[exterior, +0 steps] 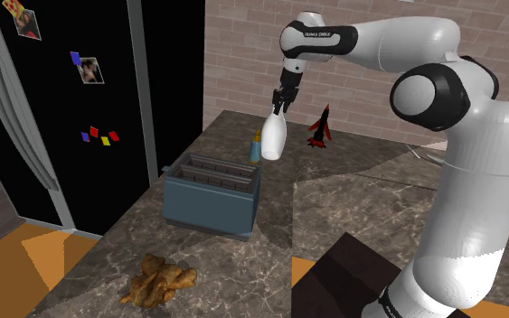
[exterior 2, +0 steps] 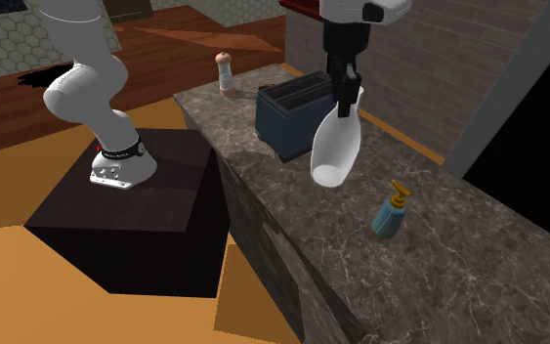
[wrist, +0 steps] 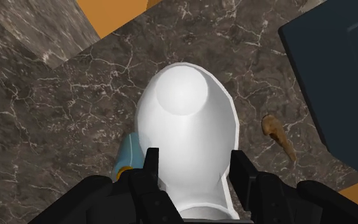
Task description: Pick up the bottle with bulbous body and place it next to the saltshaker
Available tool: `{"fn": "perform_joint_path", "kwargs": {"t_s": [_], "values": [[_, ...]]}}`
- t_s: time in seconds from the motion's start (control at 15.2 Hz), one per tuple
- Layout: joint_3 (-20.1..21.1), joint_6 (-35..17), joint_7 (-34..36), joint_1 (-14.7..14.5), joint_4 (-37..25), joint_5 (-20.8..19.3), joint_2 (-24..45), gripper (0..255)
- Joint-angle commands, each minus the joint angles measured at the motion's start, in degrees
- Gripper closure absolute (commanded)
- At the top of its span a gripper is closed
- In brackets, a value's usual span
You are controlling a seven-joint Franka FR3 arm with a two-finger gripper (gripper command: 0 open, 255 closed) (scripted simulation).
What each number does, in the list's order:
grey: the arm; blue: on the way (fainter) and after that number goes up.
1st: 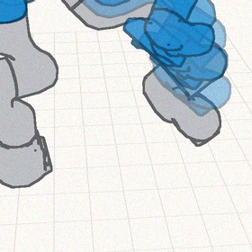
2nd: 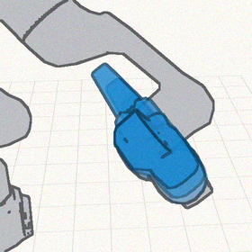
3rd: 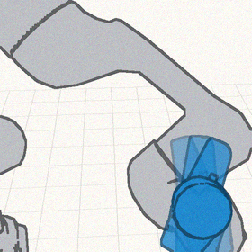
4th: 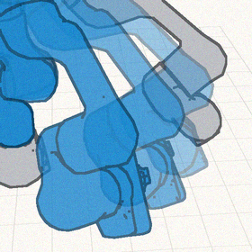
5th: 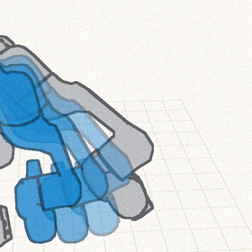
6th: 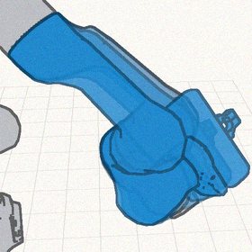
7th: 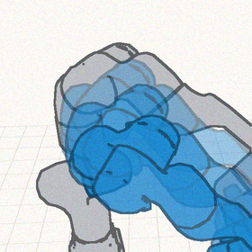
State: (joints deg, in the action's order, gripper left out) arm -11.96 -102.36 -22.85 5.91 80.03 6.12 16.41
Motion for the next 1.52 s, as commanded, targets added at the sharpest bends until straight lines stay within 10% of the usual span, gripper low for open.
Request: {"fn": "perform_joint_path", "kwargs": {"t_s": [0.0,1.45], "values": [[-0.03,1.66,0.06,0.11,-1.92,0.03,0.25,255],[0.17,26.03,0.91,3.92,-38.59,2.73,12.61,255]]}}
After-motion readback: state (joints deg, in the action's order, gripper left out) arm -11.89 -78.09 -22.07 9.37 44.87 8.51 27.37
